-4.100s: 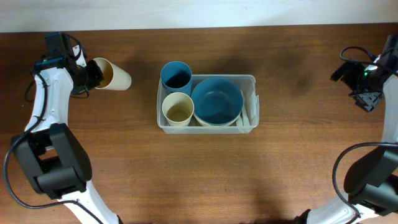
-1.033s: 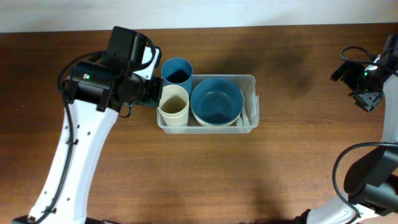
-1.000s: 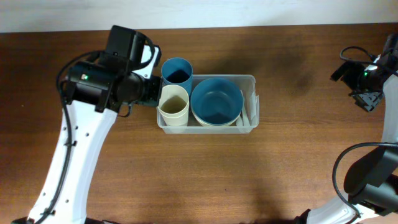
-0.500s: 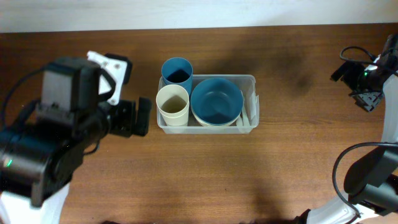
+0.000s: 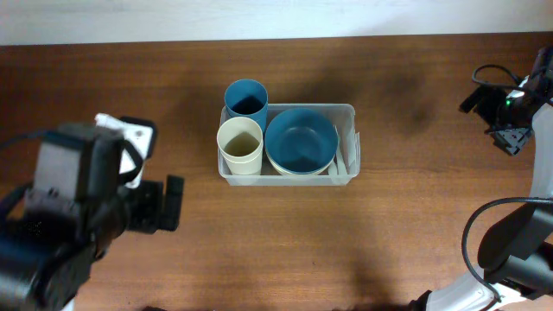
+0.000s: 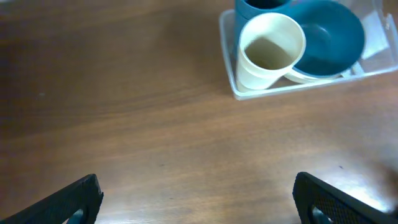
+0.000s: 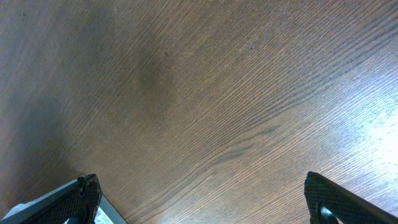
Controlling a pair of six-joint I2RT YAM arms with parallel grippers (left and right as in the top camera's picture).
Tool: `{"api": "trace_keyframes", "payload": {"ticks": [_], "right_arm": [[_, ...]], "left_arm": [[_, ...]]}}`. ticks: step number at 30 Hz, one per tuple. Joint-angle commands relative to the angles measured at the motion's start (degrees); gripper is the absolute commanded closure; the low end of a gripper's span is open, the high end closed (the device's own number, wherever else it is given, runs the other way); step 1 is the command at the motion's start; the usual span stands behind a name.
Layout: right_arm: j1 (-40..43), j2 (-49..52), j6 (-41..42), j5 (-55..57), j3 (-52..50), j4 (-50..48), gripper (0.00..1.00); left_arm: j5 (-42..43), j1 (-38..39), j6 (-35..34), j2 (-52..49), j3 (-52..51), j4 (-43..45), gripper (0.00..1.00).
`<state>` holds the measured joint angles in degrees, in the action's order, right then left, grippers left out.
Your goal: Pack container
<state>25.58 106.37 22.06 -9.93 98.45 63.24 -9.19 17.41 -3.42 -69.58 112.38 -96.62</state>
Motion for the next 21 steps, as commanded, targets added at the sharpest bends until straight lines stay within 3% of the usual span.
{"api": "trace_keyframes", "payload": {"ticks": [1,6,10,17,21], "right_arm": [[0.3,0.1,-0.1,0.5,0.2,0.0,0.01],[0.3,0.1,-0.1,0.5,0.2,0.0,0.01],[0.3,0.1,-0.1,0.5,0.2,0.0,0.01],[0.3,0.1,-0.1,0.5,0.2,0.0,0.01],[0.3,0.1,-0.1,0.5,0.2,0.0,0.01]], "left_arm": [[-5.0,-0.4,0.5,3.8,-0.1,1.6,0.0],[-4.3,-5.1,0.7,12.3,-6.9,15.6,0.0],[-0.5,-10.1,1.2,21.4,-20.0,32.0,0.0],[18.4,-17.8,12.7,35.0,-47.8,65.3,0.0],[26.8,-18.3,17.9,40.9,-62.1,79.0,0.0]]}}
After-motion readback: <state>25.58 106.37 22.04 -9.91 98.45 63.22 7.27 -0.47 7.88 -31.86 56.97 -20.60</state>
